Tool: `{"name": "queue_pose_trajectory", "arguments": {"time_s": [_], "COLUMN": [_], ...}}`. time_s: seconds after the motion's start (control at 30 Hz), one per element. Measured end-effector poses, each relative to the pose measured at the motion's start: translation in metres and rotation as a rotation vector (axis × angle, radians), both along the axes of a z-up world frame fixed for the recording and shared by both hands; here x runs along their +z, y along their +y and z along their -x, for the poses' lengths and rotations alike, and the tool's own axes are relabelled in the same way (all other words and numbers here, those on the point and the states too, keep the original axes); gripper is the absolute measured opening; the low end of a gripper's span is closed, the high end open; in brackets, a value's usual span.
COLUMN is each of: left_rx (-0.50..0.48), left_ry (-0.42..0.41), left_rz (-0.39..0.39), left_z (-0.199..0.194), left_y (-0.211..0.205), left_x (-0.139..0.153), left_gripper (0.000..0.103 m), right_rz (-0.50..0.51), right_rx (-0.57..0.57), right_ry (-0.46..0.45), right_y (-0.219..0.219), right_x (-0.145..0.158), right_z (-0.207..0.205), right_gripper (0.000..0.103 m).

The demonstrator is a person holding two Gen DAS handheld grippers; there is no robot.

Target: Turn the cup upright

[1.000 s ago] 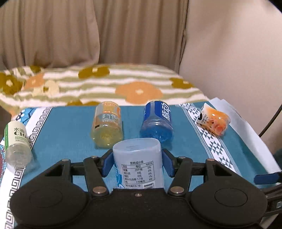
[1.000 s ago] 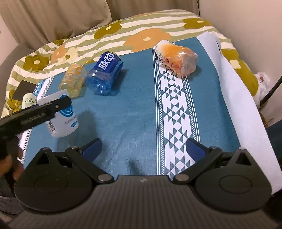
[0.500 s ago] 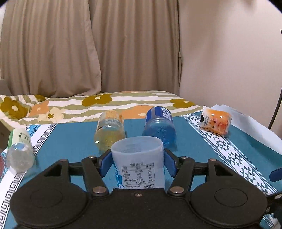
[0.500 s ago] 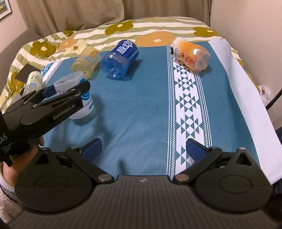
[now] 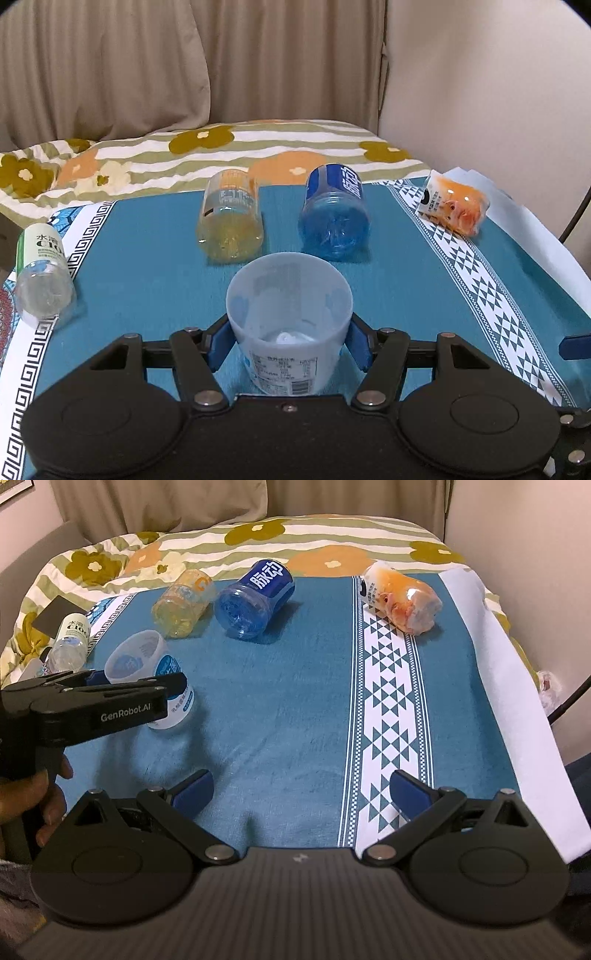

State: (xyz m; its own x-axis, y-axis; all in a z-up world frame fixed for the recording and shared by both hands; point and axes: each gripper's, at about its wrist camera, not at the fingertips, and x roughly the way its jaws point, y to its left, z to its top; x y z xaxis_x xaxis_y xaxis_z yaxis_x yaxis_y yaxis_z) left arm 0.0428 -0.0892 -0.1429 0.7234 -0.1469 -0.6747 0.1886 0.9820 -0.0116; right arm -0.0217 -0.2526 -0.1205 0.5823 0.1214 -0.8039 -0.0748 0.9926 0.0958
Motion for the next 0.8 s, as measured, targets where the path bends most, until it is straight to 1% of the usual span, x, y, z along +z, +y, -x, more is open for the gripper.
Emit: {"name": "queue_pose_trajectory", "arguments": {"time_s": [0.07, 0.1, 0.13, 0.2, 0.33, 0.47, 0.57, 0.7, 0.8], "left_rx": [-0.005, -0.005, -0.009, -0.021, -0.032, -0.011, 0.02, 0.056, 0.102], "left_ry": [0.003, 0.001, -0.004, -0.011, 0.015, 0.047, 0.097, 0.194, 0.246], "left_rz": [-0.007, -0.008, -0.007, -0.008, -0.043, -0.026, 0.006, 0.063, 0.046], "left_z": [0.0, 0.001, 0.002, 0.004, 0.009, 0.02, 0.029, 0.037, 0.042], "left_y": [-0.001, -0.002, -0.002, -0.003, -0.005, 0.007, 0.022, 0.042, 0.053], "left_x": [0.001, 0.002, 0.003, 0.006, 0.014, 0.035, 0.058, 0.082, 0.095], "left_gripper": [0.079, 0.091, 0.097, 0.098, 0.098, 0.098, 0.098, 0.101, 0.101], "right_rz": [0.0, 0.0, 0.001, 0.003, 0.004, 0.015, 0.037, 0.064, 0.09], "right_rx": [0.0, -0.001, -0.002, -0.006, -0.014, -0.01, -0.005, -0.006, -0.017], "right_ry": [0.0, 0.001, 0.001, -0.001, -0.01, -0.024, -0.02, -0.014, -0.003], "right_y": [0.0, -0.001, -0.001, -0.002, -0.004, -0.002, 0.005, 0.014, 0.022], "right_x": [0.0, 0.0, 0.001, 0.003, 0.014, 0.036, 0.055, 0.077, 0.091], "right_z": [0.0, 0.0, 0.0, 0.0, 0.001, 0.003, 0.003, 0.003, 0.004], "right_gripper": [0.103, 0.103, 0.103, 0.103, 0.103, 0.103, 0.103, 0.103, 0.103]}}
